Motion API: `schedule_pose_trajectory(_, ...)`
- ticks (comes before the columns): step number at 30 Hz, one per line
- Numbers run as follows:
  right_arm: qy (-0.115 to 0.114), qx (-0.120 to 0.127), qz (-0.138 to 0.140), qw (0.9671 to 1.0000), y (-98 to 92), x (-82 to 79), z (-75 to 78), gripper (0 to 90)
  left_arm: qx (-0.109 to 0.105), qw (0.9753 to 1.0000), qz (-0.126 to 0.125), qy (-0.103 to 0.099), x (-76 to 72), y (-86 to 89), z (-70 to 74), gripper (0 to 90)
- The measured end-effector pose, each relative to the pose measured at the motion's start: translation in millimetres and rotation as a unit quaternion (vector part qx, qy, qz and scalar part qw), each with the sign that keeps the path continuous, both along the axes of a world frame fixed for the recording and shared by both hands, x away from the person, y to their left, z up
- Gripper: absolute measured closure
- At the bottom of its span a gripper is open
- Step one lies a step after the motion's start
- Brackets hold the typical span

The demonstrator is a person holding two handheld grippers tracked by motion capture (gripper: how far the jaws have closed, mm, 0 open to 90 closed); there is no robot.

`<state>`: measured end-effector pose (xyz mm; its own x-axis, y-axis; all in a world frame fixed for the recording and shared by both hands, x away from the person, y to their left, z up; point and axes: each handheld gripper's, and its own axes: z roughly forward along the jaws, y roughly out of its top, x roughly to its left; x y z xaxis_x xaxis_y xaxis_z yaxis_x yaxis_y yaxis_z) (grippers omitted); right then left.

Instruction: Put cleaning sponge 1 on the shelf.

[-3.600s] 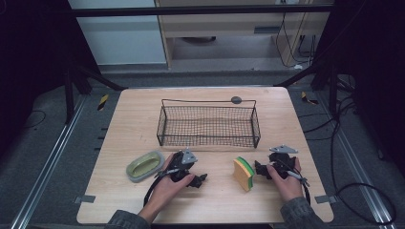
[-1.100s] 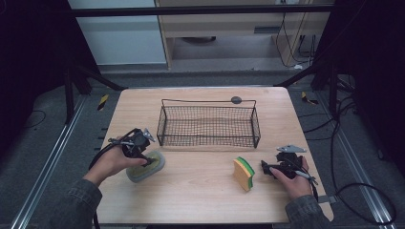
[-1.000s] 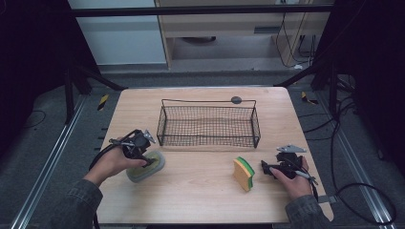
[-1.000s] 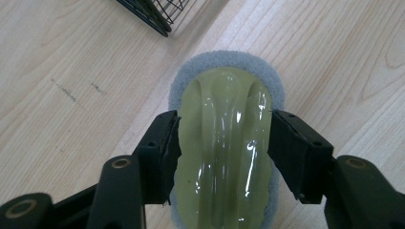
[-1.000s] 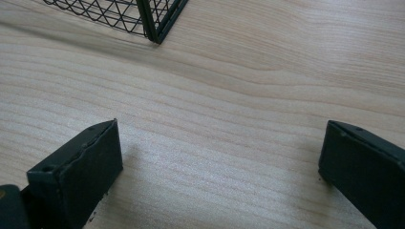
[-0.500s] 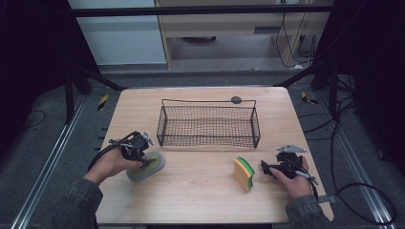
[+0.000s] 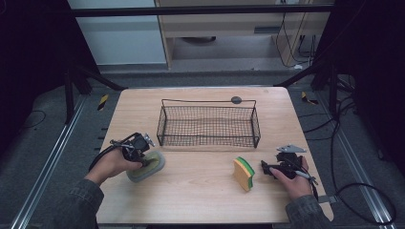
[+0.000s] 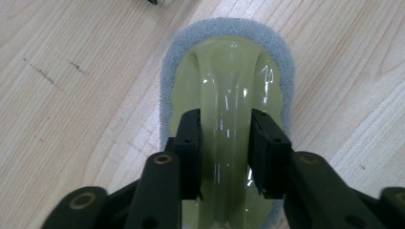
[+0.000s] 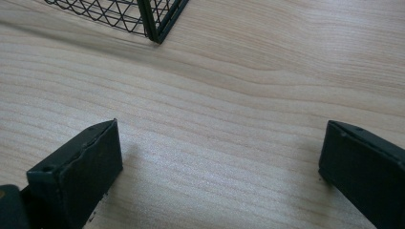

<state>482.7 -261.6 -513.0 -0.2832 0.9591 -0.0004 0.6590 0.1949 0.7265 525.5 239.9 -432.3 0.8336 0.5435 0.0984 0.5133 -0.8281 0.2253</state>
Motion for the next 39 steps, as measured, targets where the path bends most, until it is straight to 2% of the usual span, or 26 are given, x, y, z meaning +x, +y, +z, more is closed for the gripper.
schedule_pose_trajectory(4, 0.000, 0.000, 0.000, 1.0000, 0.0, 0.0, 0.0, 1.1, 0.001, 1.0000, -0.002, -0.003, -0.3, 1.5, 1.4, 70.2)
schedule_pose_trajectory(8, 0.000, 0.000, 0.001, 1.0000, 0.0, 0.0, 0.0, 1.1, -0.004, 0.9998, 0.001, -0.017, -2.4, 5.0, 6.5, 70.6)
schedule_pose_trajectory(12, 0.000, 0.000, 0.002, 1.0000, 0.0, 0.1, 0.0, 1.1, -0.011, 0.9991, 0.003, -0.041, -6.4, 9.2, 16.1, 70.7)
schedule_pose_trajectory(17, 0.000, 0.000, 0.003, 1.0000, -0.1, 0.2, 0.0, 1.0, -0.012, 0.9975, -0.010, -0.069, -12.5, 9.9, 26.3, 70.7)
schedule_pose_trajectory(21, 0.001, 0.001, 0.004, 1.0000, -0.1, 0.3, 0.0, 0.8, -0.013, 0.9966, -0.022, -0.078, -17.0, 9.0, 32.0, 70.7)
schedule_pose_trajectory(29, 0.001, 0.000, 0.004, 1.0000, -0.2, 0.3, 0.1, 0.7, -0.012, 0.9938, -0.042, -0.102, -22.2, 5.0, 42.6, 70.8)
schedule_pose_trajectory(32, 0.001, 0.001, 0.004, 1.0000, -0.1, 0.3, 0.0, 0.7, -0.010, 0.9916, -0.052, -0.118, -23.8, 2.4, 51.6, 70.8)
schedule_pose_trajectory(35, 0.001, 0.001, 0.004, 1.0000, -0.1, 0.3, 0.0, 0.7, -0.011, 0.9905, -0.054, -0.126, -24.2, 1.5, 56.4, 70.8)
schedule_pose_trajectory(38, 0.001, 0.001, 0.004, 1.0000, -0.1, 0.3, 0.1, 0.7, -0.009, 0.9880, -0.065, -0.140, -26.0, -0.8, 67.8, 70.8)
schedule_pose_trajectory(39, 0.001, 0.001, 0.004, 1.0000, -0.1, 0.3, 0.1, 0.7, -0.009, 0.9880, -0.065, -0.140, -26.0, -0.8, 67.8, 70.8)
